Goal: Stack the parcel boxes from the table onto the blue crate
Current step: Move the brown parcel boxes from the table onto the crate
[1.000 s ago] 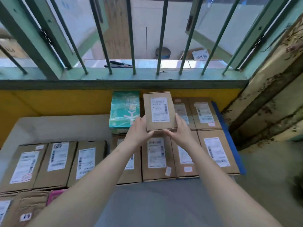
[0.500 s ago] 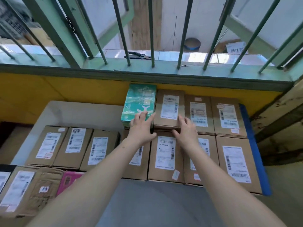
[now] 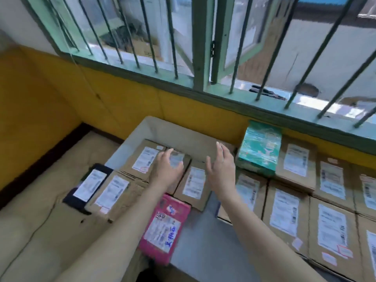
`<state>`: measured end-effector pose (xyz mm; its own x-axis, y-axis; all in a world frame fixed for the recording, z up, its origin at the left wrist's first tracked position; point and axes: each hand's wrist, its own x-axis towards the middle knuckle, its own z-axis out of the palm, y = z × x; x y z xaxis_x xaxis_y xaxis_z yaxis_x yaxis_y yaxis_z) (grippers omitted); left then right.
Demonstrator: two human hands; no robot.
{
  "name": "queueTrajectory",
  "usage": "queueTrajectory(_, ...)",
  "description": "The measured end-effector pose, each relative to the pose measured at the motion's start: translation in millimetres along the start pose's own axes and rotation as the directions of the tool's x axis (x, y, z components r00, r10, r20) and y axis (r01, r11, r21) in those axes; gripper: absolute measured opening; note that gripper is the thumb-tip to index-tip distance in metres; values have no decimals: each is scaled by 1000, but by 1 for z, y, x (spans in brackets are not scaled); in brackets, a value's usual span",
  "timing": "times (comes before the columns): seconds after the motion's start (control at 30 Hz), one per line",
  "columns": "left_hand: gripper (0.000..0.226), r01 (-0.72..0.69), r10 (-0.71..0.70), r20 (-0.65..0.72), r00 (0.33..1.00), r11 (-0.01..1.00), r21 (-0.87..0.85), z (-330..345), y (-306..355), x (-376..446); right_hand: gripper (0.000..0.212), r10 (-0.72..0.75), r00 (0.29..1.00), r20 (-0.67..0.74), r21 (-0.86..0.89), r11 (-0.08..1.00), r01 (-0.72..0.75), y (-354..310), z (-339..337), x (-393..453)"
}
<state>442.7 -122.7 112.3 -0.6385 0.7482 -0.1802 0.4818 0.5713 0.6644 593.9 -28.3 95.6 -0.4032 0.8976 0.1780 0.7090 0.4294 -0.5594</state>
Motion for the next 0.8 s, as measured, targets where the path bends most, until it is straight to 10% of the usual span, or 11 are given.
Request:
queueTrajectory(0.33, 60, 159, -142, 165, 976, 983, -92, -132, -182, 61, 72, 58, 854, 517, -190, 981, 48, -156, 178, 24)
queueTrajectory(0.8, 108, 83, -243, 322, 915, 894, 440, -57, -242, 167, 114, 216, 811, 543, -462, 884, 74, -116, 276, 128)
